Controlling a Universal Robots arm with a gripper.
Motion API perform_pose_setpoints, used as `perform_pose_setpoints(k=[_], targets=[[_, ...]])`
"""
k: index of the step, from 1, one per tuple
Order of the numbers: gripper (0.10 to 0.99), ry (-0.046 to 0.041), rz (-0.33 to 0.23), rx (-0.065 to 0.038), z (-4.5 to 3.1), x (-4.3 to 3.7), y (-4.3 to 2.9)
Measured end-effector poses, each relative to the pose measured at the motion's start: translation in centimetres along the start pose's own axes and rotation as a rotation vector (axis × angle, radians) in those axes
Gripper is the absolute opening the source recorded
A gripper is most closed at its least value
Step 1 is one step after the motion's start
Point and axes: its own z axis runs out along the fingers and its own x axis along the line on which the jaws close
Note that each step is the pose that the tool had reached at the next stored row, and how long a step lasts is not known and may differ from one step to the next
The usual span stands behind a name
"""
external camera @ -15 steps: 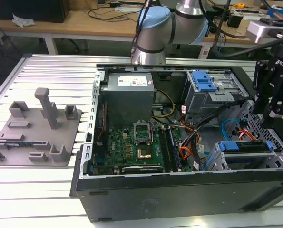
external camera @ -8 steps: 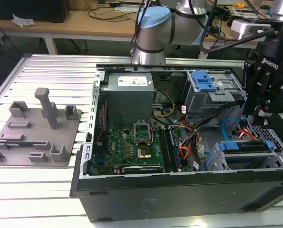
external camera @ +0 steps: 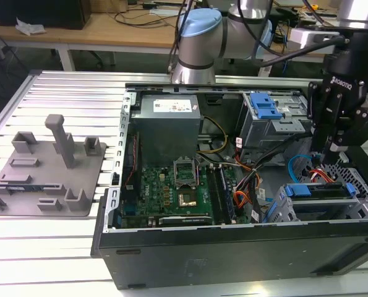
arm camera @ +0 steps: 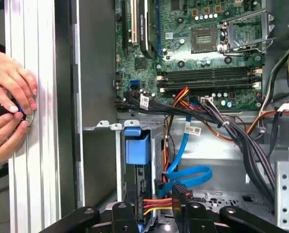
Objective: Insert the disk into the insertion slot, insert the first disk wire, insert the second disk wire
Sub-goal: 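Insert the second disk wire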
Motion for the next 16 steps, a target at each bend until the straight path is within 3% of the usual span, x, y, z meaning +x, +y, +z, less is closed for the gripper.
perform_pose_setpoints(k=[5, 13, 15, 16], targets=[[0.424, 0.0329, -0.039, 0.012, 0.18, -0.52, 0.10], [0.424, 0.0502, -0.044, 0.015, 0.83, -1.03, 0.30], [0.424, 0.0518, -0.042, 0.023, 0.93, -1.17, 0.34], [0.424, 0.0527, -0.040, 0.033, 0.97, -1.31, 0.39]])
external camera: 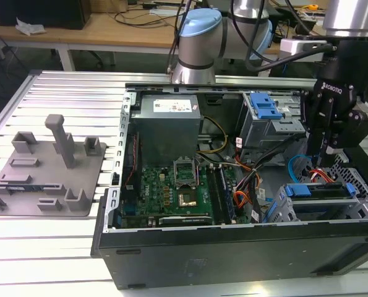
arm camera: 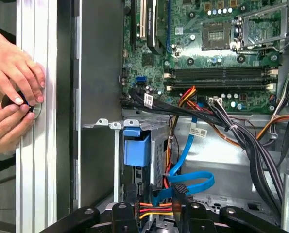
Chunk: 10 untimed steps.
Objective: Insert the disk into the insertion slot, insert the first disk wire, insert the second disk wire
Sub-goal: 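Insert the second disk wire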
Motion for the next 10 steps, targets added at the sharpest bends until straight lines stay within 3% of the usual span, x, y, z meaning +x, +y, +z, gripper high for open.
perform_pose_setpoints(k=[6, 8, 9, 10], targets=[[0.424, 0.0097, 0.000, 0.003, -0.02, -0.18, 0.10], [0.424, 0.0233, -0.001, 0.000, -0.08, -0.38, 0.10], [0.424, 0.0362, -0.003, -0.004, -0.11, -0.52, 0.08], [0.424, 0.0437, -0.004, -0.007, -0.09, -0.54, 0.09]])
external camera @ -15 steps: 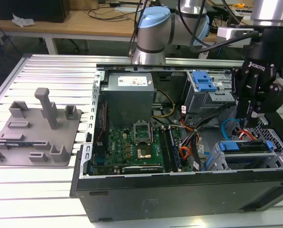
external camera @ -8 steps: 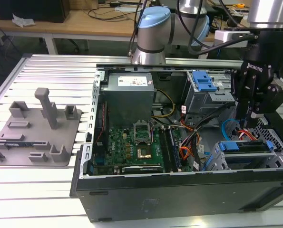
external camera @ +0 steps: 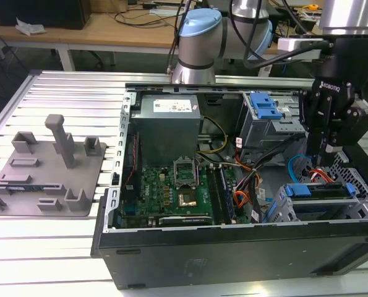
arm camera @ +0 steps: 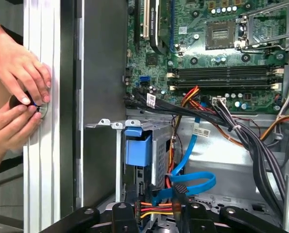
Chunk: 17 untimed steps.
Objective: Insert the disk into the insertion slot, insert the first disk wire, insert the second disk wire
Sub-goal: 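Insert the second disk wire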
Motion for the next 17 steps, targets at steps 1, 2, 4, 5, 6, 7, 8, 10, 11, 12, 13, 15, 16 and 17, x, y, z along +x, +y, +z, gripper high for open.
perform_pose_setpoints(k=[1, 2, 4, 5, 6, 7, 8, 10, 11, 12, 13, 15, 16, 17], targets=[[0.424, 0.0059, 0.000, -0.001, 0.02, -0.02, 0.00], [0.424, 0.0135, -0.001, -0.002, 0.07, -0.05, 0.00], [0.424, 0.0215, -0.001, -0.002, 0.18, -0.14, 0.00], [0.424, 0.0249, -0.002, -0.002, 0.20, -0.23, -0.01], [0.424, 0.0271, -0.002, -0.002, 0.21, -0.35, -0.01], [0.408, 0.0286, -0.002, -0.002, 0.20, -0.47, -0.02], [0.333, 0.0295, -0.002, -0.002, 0.18, -0.56, -0.02], [0.333, 0.0294, -0.002, -0.003, 0.15, -0.76, -0.03], [0.333, 0.0297, -0.002, -0.003, 0.13, -0.90, -0.04], [0.333, 0.0294, -0.002, -0.003, 0.15, -0.96, -0.03], [0.333, 0.0293, -0.002, -0.004, 0.17, -0.99, -0.03], [0.333, 0.0295, 0.001, -0.009, 0.22, -1.04, -0.04], [0.333, 0.0296, 0.004, -0.011, 0.23, -1.06, -0.04], [0.333, 0.0294, 0.005, -0.013, 0.25, -1.08, -0.04]])
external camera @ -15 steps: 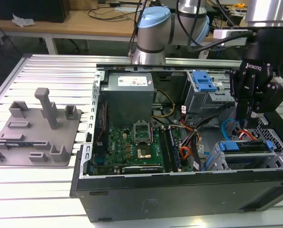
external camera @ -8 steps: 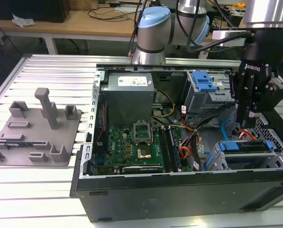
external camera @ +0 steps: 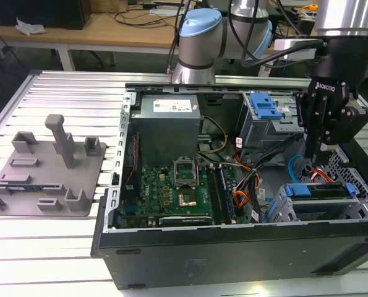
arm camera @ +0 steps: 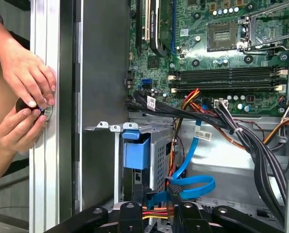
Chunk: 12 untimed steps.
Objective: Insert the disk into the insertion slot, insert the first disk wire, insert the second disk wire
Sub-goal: 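Insert the second disk wire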
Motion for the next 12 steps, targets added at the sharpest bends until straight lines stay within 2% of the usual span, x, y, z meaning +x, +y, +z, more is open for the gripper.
perform_pose_setpoints(k=[1, 2, 8, 10, 11, 12], targets=[[0.318, -0.0001, 0.001, -0.001, 0.01, -0.02, 0.00], [0.247, -0.0001, 0.000, -0.003, 0.03, -0.03, -0.04], [0.247, -0.0009, -0.007, -0.020, 0.16, -0.09, -0.10], [0.231, -0.0008, -0.008, -0.022, 0.18, -0.10, -0.11], [0.161, -0.0009, -0.008, -0.022, 0.20, -0.10, -0.11], [0.161, -0.0009, -0.008, -0.022, 0.21, -0.11, -0.11]])
